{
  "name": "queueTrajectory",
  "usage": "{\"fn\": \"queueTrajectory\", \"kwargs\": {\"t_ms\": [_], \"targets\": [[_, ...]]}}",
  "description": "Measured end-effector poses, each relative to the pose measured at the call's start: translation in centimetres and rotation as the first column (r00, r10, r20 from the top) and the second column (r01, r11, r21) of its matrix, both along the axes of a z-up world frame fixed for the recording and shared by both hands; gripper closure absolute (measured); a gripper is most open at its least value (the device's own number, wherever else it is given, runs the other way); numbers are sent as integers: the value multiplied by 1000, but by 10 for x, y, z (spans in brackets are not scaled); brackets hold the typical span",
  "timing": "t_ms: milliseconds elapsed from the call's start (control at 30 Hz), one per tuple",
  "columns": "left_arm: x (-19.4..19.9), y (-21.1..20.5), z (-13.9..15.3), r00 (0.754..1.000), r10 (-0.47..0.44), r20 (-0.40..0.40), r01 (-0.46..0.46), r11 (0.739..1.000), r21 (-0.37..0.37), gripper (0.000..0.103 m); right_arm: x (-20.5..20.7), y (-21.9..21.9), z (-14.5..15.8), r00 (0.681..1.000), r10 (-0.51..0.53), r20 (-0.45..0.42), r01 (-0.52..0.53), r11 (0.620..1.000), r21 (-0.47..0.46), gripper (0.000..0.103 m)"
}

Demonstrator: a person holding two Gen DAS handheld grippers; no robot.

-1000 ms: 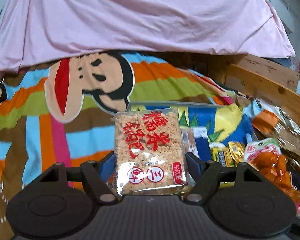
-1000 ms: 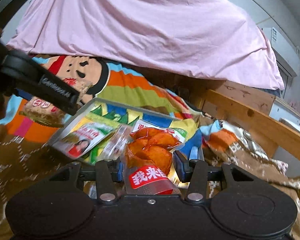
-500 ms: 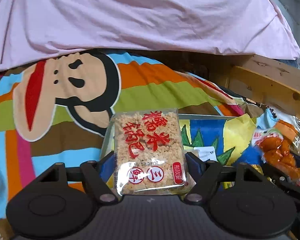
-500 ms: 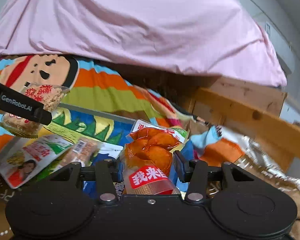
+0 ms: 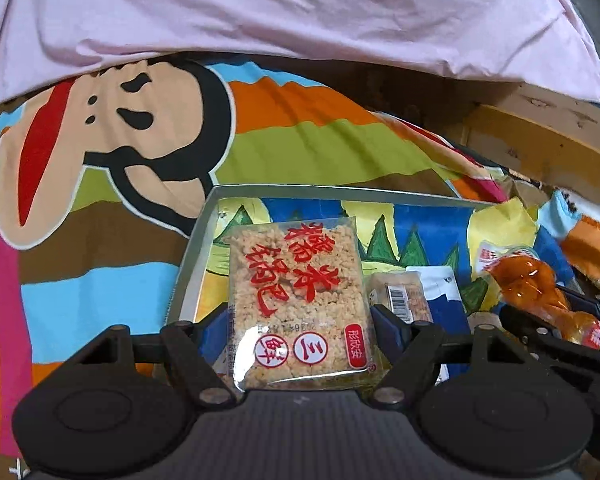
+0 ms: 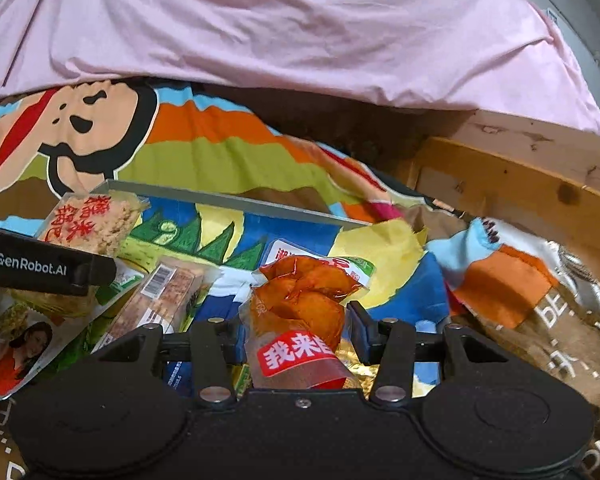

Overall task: Organize snacks
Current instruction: 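Lower both packs into the tray and open both tools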

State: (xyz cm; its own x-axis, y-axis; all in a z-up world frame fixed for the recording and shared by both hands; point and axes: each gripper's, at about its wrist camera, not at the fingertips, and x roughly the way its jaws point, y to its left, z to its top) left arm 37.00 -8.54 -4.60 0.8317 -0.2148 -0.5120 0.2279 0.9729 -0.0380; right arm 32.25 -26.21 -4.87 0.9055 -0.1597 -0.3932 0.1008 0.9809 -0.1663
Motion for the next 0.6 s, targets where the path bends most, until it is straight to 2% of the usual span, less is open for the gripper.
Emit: {"fn": "queueTrajectory", "kwargs": {"t_ms": [333, 600], "targets": [[7, -6, -9, 1000, -15, -16, 16, 999, 29, 26, 9, -1, -15, 999, -11, -51, 11, 1000, 9, 53], [8, -8, -11, 999, -25, -23, 26, 999, 31, 25, 10, -2, -15, 998, -13, -65, 14, 1000, 16, 52]]}}
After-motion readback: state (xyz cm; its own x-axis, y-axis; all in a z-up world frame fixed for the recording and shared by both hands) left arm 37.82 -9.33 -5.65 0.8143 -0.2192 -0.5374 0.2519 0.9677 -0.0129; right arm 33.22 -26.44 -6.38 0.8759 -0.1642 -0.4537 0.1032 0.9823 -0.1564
